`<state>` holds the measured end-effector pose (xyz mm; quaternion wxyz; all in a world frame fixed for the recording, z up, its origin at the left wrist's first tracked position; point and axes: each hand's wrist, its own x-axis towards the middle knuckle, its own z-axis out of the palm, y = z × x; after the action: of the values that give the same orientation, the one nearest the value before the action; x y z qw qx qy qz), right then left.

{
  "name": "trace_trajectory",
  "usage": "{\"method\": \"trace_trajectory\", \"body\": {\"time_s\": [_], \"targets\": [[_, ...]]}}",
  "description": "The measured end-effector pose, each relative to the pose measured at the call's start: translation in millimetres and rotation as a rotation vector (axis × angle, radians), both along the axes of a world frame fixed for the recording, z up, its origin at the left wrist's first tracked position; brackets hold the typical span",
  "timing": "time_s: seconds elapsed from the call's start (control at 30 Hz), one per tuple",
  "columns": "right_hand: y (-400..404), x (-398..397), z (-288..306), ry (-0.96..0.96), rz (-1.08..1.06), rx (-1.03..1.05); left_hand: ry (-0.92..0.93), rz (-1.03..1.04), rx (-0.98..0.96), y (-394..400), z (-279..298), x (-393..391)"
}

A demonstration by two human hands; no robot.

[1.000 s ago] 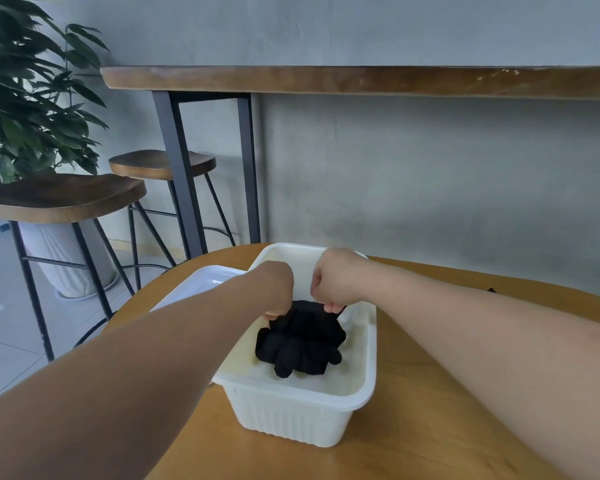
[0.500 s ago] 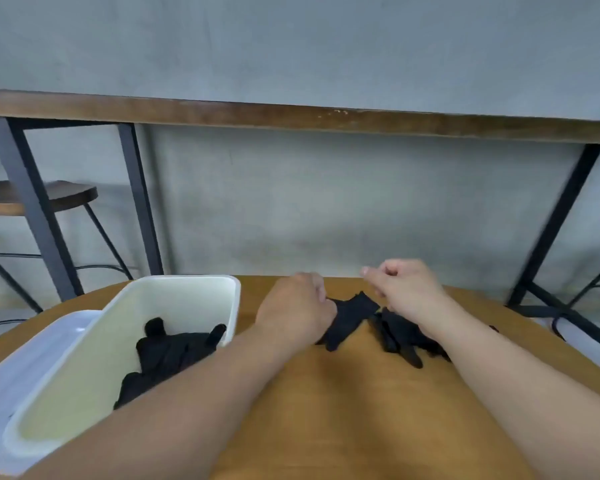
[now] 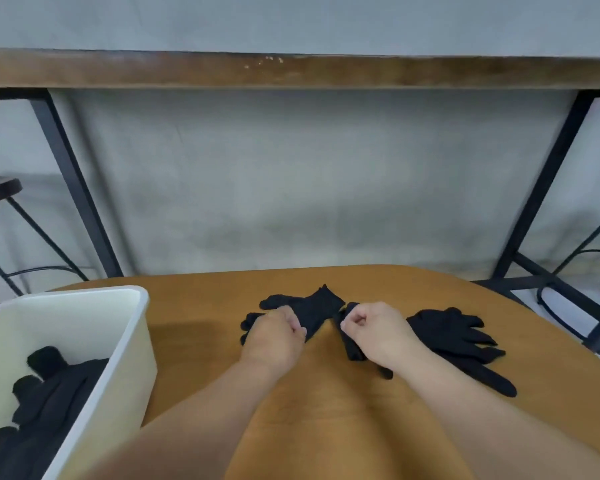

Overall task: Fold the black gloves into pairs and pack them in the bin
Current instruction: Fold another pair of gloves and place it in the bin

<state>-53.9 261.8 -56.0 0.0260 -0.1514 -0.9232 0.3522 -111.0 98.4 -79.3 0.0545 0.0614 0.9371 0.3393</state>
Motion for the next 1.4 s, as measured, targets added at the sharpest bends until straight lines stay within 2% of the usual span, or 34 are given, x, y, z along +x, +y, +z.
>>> {"method": "trace_trajectory", "body": {"time_s": [0.1,0.2,0.3,0.43,0.53,0.63,0.73,0.83,0.93,1.03,1.23,1.4], "targets": [[5.6,-30.9,-4.8,0.052,-0.052,0.079,-0.001,-0.054,-0.027,19.5,3.9,-26.3],[9.9,-61.8,-12.5,0.081,-0.042,0.246,-0.030,-0.100,0.000,37.9,3.9,-41.8],[12.4,-88.3,-23.0,-0.068,-0.043,0.353,-0.062,-0.115,0.044,48.7,-0.3,-48.0],[13.3,-100.1,-32.3,-0.124,-0.062,0.288,-0.098,-0.076,0.096,45.8,-2.6,-53.2],[10.6,-89.7,-21.1,-0.017,-0.009,0.223,-0.091,-0.079,0.117,34.6,8.6,-53.8],[3.5,-66.9,9.5,0.094,0.081,0.020,-0.064,-0.182,0.135,24.6,32.8,-47.6],[1.2,-43.9,41.8,0.081,0.163,-0.174,-0.048,-0.249,0.148,16.5,65.3,-34.9],[4.7,-22.8,68.2,0.069,0.235,-0.183,-0.072,-0.301,0.234,4.9,99.3,-16.7],[4.4,1.9,92.0,0.121,0.251,-0.234,-0.041,-0.339,0.211,-8.4,129.6,5.6],[0.1,27.8,111.0,0.150,0.248,-0.200,-0.024,-0.361,0.192,-20.0,147.6,28.3],[-15.7,66.0,133.3,0.105,0.279,-0.113,-0.038,-0.349,0.218,-38.1,161.1,66.1],[-41.2,77.6,132.3,0.075,0.286,-0.114,0.005,-0.251,0.292,-55.7,149.8,85.8]]}}
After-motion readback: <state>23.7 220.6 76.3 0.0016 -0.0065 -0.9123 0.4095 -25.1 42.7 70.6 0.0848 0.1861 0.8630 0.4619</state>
